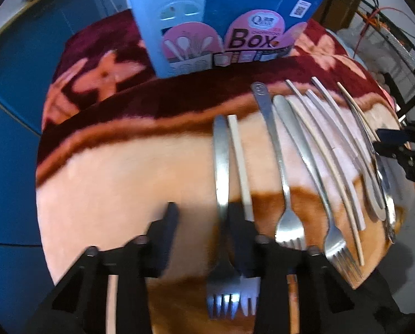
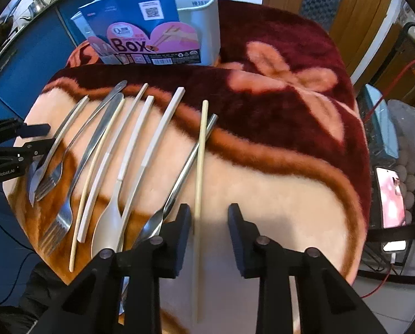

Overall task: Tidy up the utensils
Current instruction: 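Grasp a metal fork with the left tool while the right tool grasps the wooden chopstick, then carry the fork and chopstick to the blue caddy and drop them in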

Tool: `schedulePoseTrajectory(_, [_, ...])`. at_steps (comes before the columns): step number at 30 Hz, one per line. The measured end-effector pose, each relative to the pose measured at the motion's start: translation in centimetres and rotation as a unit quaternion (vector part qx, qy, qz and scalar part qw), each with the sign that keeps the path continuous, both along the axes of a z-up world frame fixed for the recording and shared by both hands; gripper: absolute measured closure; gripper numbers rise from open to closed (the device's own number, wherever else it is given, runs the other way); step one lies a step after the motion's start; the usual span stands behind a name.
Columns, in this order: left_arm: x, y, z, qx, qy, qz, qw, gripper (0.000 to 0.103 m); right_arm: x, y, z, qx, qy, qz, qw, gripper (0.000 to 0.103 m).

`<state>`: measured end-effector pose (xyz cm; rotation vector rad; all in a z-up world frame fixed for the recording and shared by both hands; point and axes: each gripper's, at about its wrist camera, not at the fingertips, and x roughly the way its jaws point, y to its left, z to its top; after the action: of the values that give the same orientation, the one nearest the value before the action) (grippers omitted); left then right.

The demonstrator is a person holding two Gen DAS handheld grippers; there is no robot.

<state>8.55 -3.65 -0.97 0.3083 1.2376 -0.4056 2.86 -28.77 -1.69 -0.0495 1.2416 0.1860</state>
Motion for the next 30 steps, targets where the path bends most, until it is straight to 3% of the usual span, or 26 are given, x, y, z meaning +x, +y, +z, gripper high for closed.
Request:
schedulePoseTrajectory(5, [0.7, -1.4, 0.0, 0.013, 0.009, -0.002, 0.9999, 0.09, 1.2, -0.2, 0.0, 0.004, 0.0, -0.003, 1.0, 0.092])
schedulePoseTrajectory(9, [0.8, -0.8, 0.1, -0.014, 0.006, 0.016, 0.9997, 0.097, 0.7, -0.7, -0.1, 0.018, -0.022, -0.014, 0.999, 0.097])
schedulePoseTrajectory(17, [-1.7, 2.9, 1.1, -0.09, -0.073, 0.046, 0.9922, 0.097, -2.2, -1.4, 0.5, 0.053, -0.093, -0.037, 0.994, 0.097])
schedulePoseTrajectory(24, [-3.1, 4.7, 4.3, -0.154, -0.168, 0.074, 0.9709, 0.097, -4.2, -0.5, 3.4, 0.084, -0.197, -0.042, 0.976, 0.097])
schedulePoseTrajectory(30, [-4.2, 4.8, 7.8, -0.188, -0.253, 0.084, 0.9452, 0.097, -4.4, 0.7, 6.5, 0.111, -0.277, -0.038, 0.954, 0.097])
